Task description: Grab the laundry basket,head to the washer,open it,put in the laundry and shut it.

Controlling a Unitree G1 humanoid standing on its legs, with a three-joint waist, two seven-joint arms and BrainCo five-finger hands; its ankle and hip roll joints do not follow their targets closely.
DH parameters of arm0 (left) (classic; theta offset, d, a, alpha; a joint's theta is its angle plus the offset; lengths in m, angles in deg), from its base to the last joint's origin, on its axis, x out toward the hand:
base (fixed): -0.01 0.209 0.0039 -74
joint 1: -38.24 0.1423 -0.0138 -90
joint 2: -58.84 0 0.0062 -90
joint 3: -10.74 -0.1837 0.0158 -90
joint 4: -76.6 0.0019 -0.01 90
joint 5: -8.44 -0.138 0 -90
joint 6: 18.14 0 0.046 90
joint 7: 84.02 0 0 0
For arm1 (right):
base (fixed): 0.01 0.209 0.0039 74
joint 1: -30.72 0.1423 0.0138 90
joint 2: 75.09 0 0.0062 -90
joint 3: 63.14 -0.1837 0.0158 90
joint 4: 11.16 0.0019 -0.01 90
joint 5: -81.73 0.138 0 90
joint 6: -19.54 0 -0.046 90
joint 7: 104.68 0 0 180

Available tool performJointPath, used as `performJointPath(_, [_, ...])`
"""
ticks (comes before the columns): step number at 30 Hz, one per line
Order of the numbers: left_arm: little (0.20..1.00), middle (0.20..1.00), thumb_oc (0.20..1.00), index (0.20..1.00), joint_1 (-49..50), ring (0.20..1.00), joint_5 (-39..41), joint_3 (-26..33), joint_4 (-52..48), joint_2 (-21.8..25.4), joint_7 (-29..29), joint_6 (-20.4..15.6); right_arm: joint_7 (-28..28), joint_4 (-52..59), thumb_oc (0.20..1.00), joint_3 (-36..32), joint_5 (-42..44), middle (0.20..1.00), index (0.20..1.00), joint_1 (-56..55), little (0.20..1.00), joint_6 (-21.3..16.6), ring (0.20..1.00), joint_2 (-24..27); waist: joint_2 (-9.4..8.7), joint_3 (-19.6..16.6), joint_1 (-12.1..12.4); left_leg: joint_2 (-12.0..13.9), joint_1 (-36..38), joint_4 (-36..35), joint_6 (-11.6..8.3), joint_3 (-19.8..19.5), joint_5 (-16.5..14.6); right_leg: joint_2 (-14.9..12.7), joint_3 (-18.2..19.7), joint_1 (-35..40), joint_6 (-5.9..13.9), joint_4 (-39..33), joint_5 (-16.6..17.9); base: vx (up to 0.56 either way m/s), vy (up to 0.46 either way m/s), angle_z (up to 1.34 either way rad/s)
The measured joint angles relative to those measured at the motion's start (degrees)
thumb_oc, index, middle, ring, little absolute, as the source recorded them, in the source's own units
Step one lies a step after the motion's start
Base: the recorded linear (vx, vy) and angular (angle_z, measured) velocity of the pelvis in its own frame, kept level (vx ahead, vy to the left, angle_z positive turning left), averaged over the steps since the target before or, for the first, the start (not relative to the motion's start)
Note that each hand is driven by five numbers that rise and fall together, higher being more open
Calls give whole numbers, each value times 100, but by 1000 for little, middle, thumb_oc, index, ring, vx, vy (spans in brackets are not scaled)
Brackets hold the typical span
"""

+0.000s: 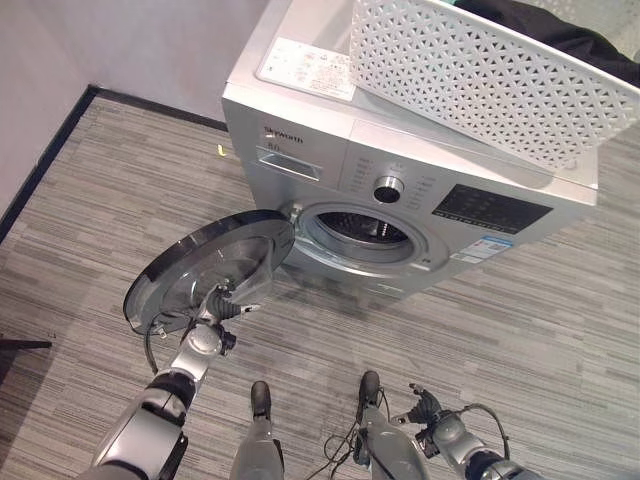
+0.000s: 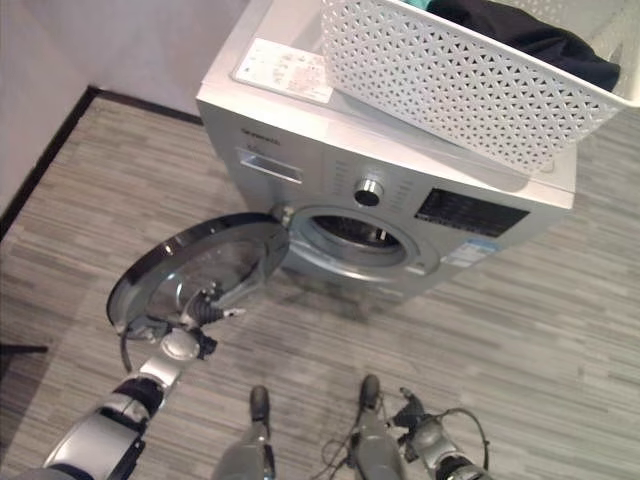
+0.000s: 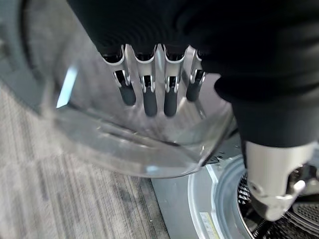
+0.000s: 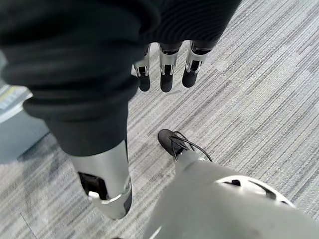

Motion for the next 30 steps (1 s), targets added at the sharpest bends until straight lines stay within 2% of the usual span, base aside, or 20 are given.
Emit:
performJointPath(2, [1000, 1000, 1000, 1000, 730, 1000, 179, 95, -173, -175, 22, 16, 28, -25, 1000, -381, 189, 1000, 1000, -87, 1000, -21, 1000, 40, -33, 19, 39, -58, 123, 24, 19, 33, -15, -34, 82, 87, 38, -15, -34, 32, 77, -12])
performJointPath(4, [1000, 1000, 1000, 1000, 1452, 1000, 359, 177, -1054, -113, -11, -61, 42, 141, 1000, -1124, 583, 1000, 1000, -229, 1000, -78, 1000, 95, -124, 76, 126, -48, 192, 344, 29, 190, -229, -42, 249, 189, 13, 4, -3, -9, 85, -33])
performJointPath(5, [1000, 1000, 1000, 1000, 1575, 1000, 395, 150, -1055, -156, -43, -94, 103, 136, 1000, -1218, 729, 1000, 1000, -239, 1000, -81, 1000, 174, -129, 74, 143, -47, 214, 431, 41, 202, -295, -47, 276, 240, 19, 5, -8, -2, 110, -21])
performJointPath(8, [1000, 1000, 1000, 1000, 2047, 1000, 1176, 616, -1106, -450, -340, -88, 98, 157, 1000, -2424, 1854, 1000, 1000, -256, 1000, -164, 1000, 292, -170, 98, 156, -45, 173, 957, 96, 227, -633, -76, 404, 396, 28, 6, -6, -1, 183, -13])
performJointPath(9, [1000, 1000, 1000, 1000, 2147, 1000, 1337, 627, -1107, -464, -432, -71, 100, 141, 1000, -2650, 2102, 1000, 1000, -271, 1000, -180, 1000, 390, -170, 98, 153, -58, 172, 1097, 130, 232, -728, -103, 415, 459, 28, 6, -5, 14, 240, -6])
performJointPath(11, [1000, 1000, 1000, 1000, 2391, 1000, 1469, 633, -1425, -427, -672, -4, 106, 399, 1000, -3384, 2654, 1000, 1000, -440, 1000, -185, 1000, 826, -163, 99, 135, -240, 174, 1417, 360, 235, -983, -294, 428, 617, -10, 8, -35, 29, 232, 4])
performJointPath(13, [1000, 1000, 1000, 1000, 2397, 1000, 1467, 633, -1484, -424, -758, 12, 129, 781, 1000, -3495, 2833, 1000, 1000, -656, 1000, -236, 1000, 1077, -168, 85, 122, -364, 163, 1490, 430, 221, -1049, -459, 434, 662, -75, 10, -63, 56, 308, 13])
performJointPath(14, [1000, 1000, 1000, 1000, 2199, 1000, 1449, 622, -1249, -431, -853, 38, 160, 1599, 1000, -3899, 2938, 1000, 1000, -909, 1000, -138, 1000, 1256, -135, 133, 31, -582, 25, 1944, 749, 162, -1286, -613, 455, 548, -32, 437, -15, 48, 230, 10])
performJointPath(15, [1000, 1000, 1000, 1000, 2195, 1000, 1448, 644, -1072, -481, -871, 68, 208, 2167, 1000, -3999, 2996, 1000, 1000, -997, 1000, -211, 1000, 1384, 61, 125, -59, -486, -72, 2107, 835, 67, -1386, -611, 501, 324, 14, 916, -50, 42, 167, -7])
performJointPath(16, [1000, 1000, 1000, 1000, 2171, 1000, 1443, 666, -976, -474, -867, 83, 257, 2409, 1000, -3961, 3030, 1000, 1000, -971, 1000, -357, 1000, 1503, 88, 102, -156, -479, -16, 2146, 742, 80, -1490, -647, 591, 149, 58, 1298, -22, 76, 180, -18])
performJointPath(17, [1000, 1000, 1000, 1000, 2120, 1000, 1396, 805, -850, -438, -857, 83, 381, 2809, 1000, -4028, 3044, 1000, 1000, -1030, 1000, -388, 1000, 1664, 124, -4, -202, -545, 55, 2158, 810, 79, -1524, -677, 637, 27, -35, 1708, 87, 68, 179, -16])
performJointPath(19, [1000, 1000, 1000, 1000, 1997, 1000, 1318, 987, -772, -420, -837, 83, 508, 3405, 1000, -4272, 3033, 1000, 1000, -1265, 1000, -394, 1000, 1782, 114, -8, -198, -589, 194, 2092, 913, 62, -1500, -703, 783, -203, 7, 2343, 75, 92, 96, 8])
performJointPath(20, [1000, 1000, 1000, 1000, 2012, 1000, 1217, 1036, -725, -308, -798, 76, 651, 3533, 1000, -4326, 3008, 1000, 1000, -1361, 1000, -526, 1000, 1902, 52, -143, -232, -571, 279, 1924, 1008, 8, -1443, -470, 1053, -458, 165, 2787, -448, 141, 64, 11])
performJointPath(22, [1000, 1000, 1000, 1000, 2039, 1000, 1214, 1064, -628, -224, -794, 84, 831, 3747, 1000, -4504, 2948, 1000, 1000, -1350, 1000, -557, 1000, 1947, -35, -241, -265, -589, 361, 1695, 1071, -64, -1284, -83, 1299, -454, 192, 2670, -875, 135, -11, 18])
performJointPath(24, [1000, 1000, 1000, 1000, 2057, 1000, 1221, 1129, -626, -260, -775, 117, 1018, 4140, 1000, -4604, 2840, 1000, 1000, -1260, 1000, -629, 1000, 2105, -125, -332, -323, -634, 364, 1599, 1070, -76, -1242, 111, 1231, -432, 182, 2117, -945, 221, -106, 15])
performJointPath(26, [1000, 1000, 1000, 1000, 2005, 1000, 1233, 1128, -654, -361, -695, 142, 1194, 4506, 1000, -4577, 2655, 1000, 1000, -1111, 1000, -566, 1000, 2296, -83, -307, -341, -630, 428, 1527, 1067, -138, -1270, 196, 1318, -458, 192, 1555, -938, 195, -103, 0])
performJointPath(27, [1000, 1000, 1000, 1000, 1881, 1000, 1237, 1129, -649, -509, -667, 163, 1269, 5132, 1000, -4524, 2438, 1000, 1000, -997, 1000, -622, 1000, 2566, 64, -217, -384, -619, 542, 1430, 1046, -171, -1250, 231, 1556, -441, 216, 772, -821, 150, -87, 13])
performJointPath(28, [1000, 1000, 1000, 1000, 1814, 1000, 1236, 1120, -647, -574, -662, 159, 1343, 5406, 1000, -4532, 2257, 1000, 1000, -913, 1000, -648, 1000, 2687, 92, -200, -413, -636, 660, 1356, 1016, -271, -1263, 147, 1558, -462, 204, 493, -654, 227, -144, 38])
performJointPath(29, [1000, 1000, 1000, 1000, 1799, 1000, 1236, 1114, -651, -624, -634, 153, 1446, 5665, 1000, -4541, 2129, 1000, 1000, -851, 1000, -649, 1000, 2732, 101, -210, -466, -641, 804, 1280, 935, -344, -1296, 93, 1603, -426, 195, 289, -497, 168, -119, 59])
performJointPath(30, [1000, 1000, 1000, 1000, 1799, 1000, 1235, 1070, -652, -625, -620, 150, 1506, 5788, 1000, -4539, 2032, 1000, 1000, -849, 1000, -719, 1000, 2766, 39, -261, -481, -647, 898, 1275, 788, -449, -1356, 30, 1601, -374, 180, 267, -496, 241, -189, 69])
